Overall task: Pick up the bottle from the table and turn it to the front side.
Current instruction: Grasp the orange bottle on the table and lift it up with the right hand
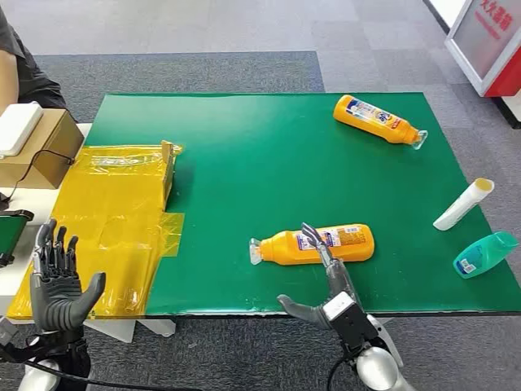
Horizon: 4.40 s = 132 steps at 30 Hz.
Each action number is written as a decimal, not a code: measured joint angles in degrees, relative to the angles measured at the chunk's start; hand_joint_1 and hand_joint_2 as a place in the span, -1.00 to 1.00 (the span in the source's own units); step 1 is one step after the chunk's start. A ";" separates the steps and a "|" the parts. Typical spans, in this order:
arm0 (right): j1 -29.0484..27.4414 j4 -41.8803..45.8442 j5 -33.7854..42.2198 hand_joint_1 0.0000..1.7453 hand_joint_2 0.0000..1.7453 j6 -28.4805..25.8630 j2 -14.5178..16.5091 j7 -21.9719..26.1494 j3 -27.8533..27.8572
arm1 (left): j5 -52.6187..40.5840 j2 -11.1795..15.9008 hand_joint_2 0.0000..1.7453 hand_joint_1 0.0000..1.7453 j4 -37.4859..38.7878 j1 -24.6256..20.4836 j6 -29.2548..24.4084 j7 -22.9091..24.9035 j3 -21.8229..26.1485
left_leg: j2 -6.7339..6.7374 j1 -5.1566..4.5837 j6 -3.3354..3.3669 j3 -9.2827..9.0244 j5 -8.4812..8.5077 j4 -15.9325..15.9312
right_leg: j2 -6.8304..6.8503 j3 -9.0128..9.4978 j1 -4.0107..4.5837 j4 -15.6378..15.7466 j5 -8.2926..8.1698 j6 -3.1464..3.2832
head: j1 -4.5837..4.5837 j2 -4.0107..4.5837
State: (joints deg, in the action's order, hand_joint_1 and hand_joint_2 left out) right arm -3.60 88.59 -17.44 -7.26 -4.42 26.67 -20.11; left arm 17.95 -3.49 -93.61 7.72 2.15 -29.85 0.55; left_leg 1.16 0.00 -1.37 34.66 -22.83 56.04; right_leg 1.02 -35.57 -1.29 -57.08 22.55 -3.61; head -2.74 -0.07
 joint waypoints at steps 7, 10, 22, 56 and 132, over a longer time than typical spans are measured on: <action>-0.63 0.00 -0.01 -1.00 1.00 -0.14 0.00 0.20 0.00 | 1.02 -0.92 1.00 -1.00 1.71 0.91 5.42 1.89 1.58 | 0.00 0.00 0.00 -0.01 0.00 0.00 | 0.00 -0.02 0.00 0.00 0.01 0.01 | 0.00 0.00; -1.46 0.04 0.23 -1.00 1.00 -0.95 0.00 0.77 0.03 | -1.19 -1.09 1.00 -1.00 3.58 0.70 7.39 2.25 1.47 | 0.00 0.00 0.00 -0.01 0.00 0.00 | 0.00 -0.03 0.00 0.00 0.02 0.01 | -0.01 0.00; -3.48 0.56 1.22 -1.00 1.00 -1.88 0.00 1.64 1.14 | -3.11 -1.19 1.00 -1.00 6.39 0.94 8.49 2.15 0.68 | 0.01 0.00 0.01 -0.01 -0.04 0.00 | 0.00 -0.02 0.00 0.00 0.03 0.01 | -0.01 0.00; 17.94 -14.87 -23.48 -1.00 1.00 7.01 -8.61 -25.69 2.43 | -20.45 1.20 1.00 -1.00 12.28 -0.10 1.30 7.14 -0.37 | 0.01 -0.05 0.09 0.02 0.17 0.01 | 0.00 0.00 -0.06 0.01 -0.17 -0.12 | 0.00 0.00; 22.20 -20.48 -1.74 1.00 1.00 7.47 -9.05 -13.08 -2.89 | -11.40 0.83 1.00 -1.00 11.58 0.32 6.16 4.33 -1.37 | -0.04 0.00 0.11 0.09 0.22 0.02 | 0.06 -0.05 0.01 -0.01 -0.16 -0.09 | 0.00 0.00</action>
State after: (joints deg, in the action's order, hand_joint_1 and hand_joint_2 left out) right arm 18.60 68.11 -19.18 0.22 -13.46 13.58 -23.00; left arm 6.55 -2.66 -82.03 8.04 8.31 -25.51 -0.83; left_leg 1.12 0.01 -1.26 34.75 -22.61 56.06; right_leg 1.09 -35.62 -1.28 -57.09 22.40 -3.70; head -2.74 -0.07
